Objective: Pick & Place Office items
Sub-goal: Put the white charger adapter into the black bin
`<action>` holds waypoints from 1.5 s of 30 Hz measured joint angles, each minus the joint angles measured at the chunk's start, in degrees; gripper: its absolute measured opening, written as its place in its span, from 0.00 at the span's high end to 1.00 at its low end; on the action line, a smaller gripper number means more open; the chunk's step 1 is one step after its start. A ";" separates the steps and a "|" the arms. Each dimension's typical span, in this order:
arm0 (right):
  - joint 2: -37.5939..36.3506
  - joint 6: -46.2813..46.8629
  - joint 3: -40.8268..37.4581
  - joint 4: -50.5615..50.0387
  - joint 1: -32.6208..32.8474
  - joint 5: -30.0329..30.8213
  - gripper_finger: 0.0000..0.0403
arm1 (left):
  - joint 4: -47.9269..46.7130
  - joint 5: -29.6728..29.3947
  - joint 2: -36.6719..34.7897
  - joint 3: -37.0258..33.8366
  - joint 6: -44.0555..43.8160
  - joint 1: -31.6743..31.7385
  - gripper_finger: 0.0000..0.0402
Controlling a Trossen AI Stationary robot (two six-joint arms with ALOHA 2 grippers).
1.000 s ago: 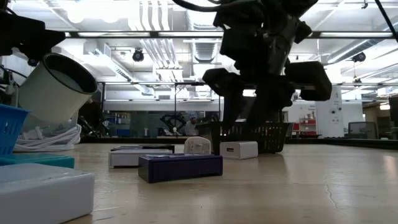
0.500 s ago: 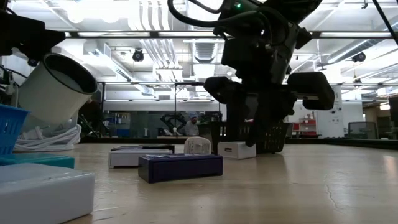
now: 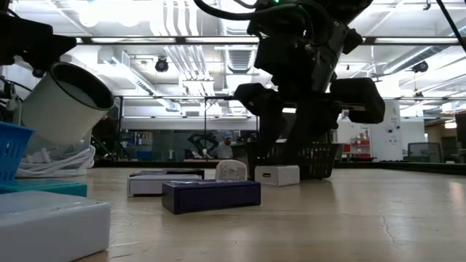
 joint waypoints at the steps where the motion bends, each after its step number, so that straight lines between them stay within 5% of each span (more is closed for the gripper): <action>1: 0.00 0.01 0.00 0.11 0.00 0.00 0.60 | 0.02 0.00 0.00 0.00 0.00 -0.02 0.44; 17: -0.02 5.83 -0.33 2.18 0.25 -0.11 0.59 | 0.00 0.00 0.00 -0.02 0.01 -0.02 0.44; 33: -0.06 4.07 -0.63 1.75 0.26 -0.17 0.38 | 0.00 0.00 0.00 -0.02 0.02 -0.02 0.44; 45: -0.07 1.50 -1.80 1.87 0.12 0.28 0.42 | 0.00 0.00 0.00 0.00 0.00 -0.02 0.44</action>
